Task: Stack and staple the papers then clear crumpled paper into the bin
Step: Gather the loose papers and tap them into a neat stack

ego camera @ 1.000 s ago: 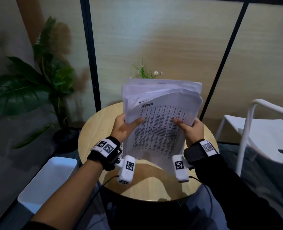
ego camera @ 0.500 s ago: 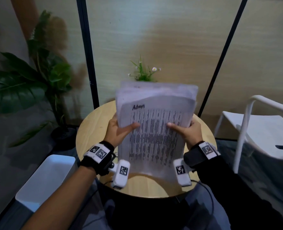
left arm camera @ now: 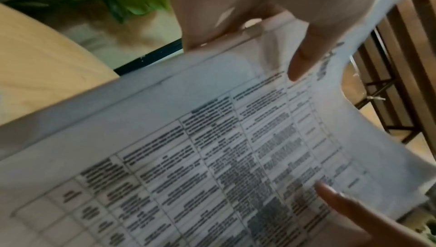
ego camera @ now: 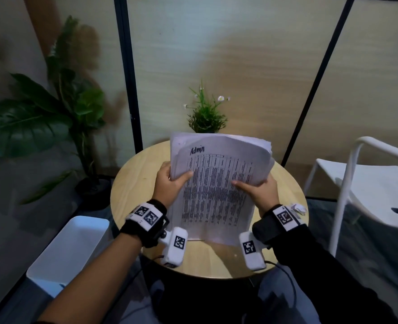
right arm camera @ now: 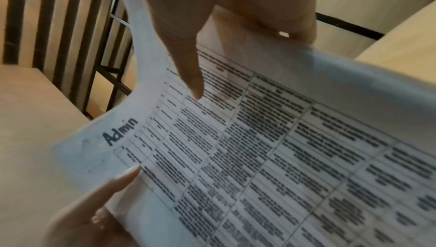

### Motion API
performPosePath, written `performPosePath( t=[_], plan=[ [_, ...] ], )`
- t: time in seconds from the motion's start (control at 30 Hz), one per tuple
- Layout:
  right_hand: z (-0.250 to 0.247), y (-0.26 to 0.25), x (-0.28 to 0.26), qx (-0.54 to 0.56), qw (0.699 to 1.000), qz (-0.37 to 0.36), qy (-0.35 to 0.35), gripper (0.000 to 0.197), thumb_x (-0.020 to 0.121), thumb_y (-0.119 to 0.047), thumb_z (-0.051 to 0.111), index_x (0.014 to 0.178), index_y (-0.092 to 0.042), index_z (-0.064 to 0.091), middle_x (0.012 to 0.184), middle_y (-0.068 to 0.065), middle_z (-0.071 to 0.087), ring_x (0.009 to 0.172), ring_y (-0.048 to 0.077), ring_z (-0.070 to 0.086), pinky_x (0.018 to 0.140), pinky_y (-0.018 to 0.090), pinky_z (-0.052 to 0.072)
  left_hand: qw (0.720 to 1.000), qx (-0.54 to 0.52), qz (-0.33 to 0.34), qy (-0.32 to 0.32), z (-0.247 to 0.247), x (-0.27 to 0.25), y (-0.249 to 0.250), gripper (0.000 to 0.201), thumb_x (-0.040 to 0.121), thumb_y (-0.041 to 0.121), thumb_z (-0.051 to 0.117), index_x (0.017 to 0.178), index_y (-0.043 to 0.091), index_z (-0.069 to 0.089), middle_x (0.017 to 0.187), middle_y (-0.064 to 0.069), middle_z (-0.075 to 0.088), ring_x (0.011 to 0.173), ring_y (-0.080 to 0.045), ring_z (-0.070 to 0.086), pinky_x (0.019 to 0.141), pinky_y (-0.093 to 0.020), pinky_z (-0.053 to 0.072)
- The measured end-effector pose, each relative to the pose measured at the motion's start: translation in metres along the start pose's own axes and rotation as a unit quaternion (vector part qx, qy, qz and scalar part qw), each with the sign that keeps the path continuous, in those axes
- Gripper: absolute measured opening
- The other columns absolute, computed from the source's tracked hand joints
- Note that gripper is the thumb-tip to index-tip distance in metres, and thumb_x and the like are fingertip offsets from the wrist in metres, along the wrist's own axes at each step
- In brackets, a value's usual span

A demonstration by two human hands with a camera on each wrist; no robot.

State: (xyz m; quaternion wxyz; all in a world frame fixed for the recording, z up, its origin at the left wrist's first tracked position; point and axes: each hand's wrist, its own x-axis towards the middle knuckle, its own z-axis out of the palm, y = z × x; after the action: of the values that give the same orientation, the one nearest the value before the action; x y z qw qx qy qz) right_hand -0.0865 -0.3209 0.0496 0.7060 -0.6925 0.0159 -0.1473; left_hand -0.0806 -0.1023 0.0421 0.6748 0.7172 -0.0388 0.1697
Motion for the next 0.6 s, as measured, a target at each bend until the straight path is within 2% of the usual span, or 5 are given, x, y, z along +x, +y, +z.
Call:
performPosePath(
  t=[0.13,0.27,0.37,0.47,0.6],
  plan=[
    [0.009,-0.004,0.003,0.004,0.999,0.004,0.033,0.038,0.069,0.003,0.078,0.103,0.0,0.062,0.098,0.014,0.066,0.094,0.031,0.065,0.087,0.052,0.054,0.999,0.005,0.01,0.031,0.012,0.001,0.008,0.028,0.086,0.012,0.063,0.11,-0.003,0.06,0.088,-0.009,0.063,0.074,-0.003,0.064,0.064,-0.015,0.053],
    [0.004,-0.019,0.009,0.027,0.998,-0.049,0.023,0.048,0.069,-0.001,0.079,0.111,0.0,0.058,0.105,0.013,0.067,0.095,0.024,0.066,0.077,0.034,0.059,0.993,0.013,0.111,0.029,0.003,0.004,0.021,0.034,0.073,0.038,0.071,0.104,0.027,0.061,0.109,-0.015,0.06,0.099,-0.02,0.062,0.079,-0.023,0.055],
    [-0.004,-0.01,0.004,0.012,0.998,-0.065,0.016,0.063,0.065,0.003,0.08,0.119,0.0,0.048,0.108,0.01,0.062,0.095,0.014,0.062,0.071,0.02,0.058,0.997,0.007,0.081,0.007,-0.006,0.004,0.011,0.059,0.061,0.039,0.082,0.109,0.011,0.061,0.118,-0.017,0.056,0.103,-0.02,0.062,0.079,-0.015,0.055],
    [0.002,-0.009,0.002,0.004,0.998,-0.05,0.023,0.053,0.066,0.004,0.079,0.113,0.001,0.054,0.102,0.012,0.064,0.098,0.027,0.063,0.078,0.032,0.058,0.995,-0.067,0.07,-0.037,0.001,0.002,0.023,0.047,0.074,-0.002,0.073,0.117,-0.01,0.056,0.117,-0.025,0.062,0.097,-0.009,0.067,0.078,-0.017,0.054],
    [0.001,-0.032,0.007,0.054,0.995,-0.081,0.016,0.046,0.067,0.006,0.078,0.106,-0.006,0.058,0.093,0.002,0.066,0.084,0.014,0.066,0.069,0.022,0.058,0.99,-0.092,0.098,0.033,0.004,0.01,0.047,0.038,0.076,0.004,0.073,0.111,-0.004,0.059,0.106,-0.014,0.067,0.094,-0.01,0.066,0.081,-0.02,0.054]
  ],
)
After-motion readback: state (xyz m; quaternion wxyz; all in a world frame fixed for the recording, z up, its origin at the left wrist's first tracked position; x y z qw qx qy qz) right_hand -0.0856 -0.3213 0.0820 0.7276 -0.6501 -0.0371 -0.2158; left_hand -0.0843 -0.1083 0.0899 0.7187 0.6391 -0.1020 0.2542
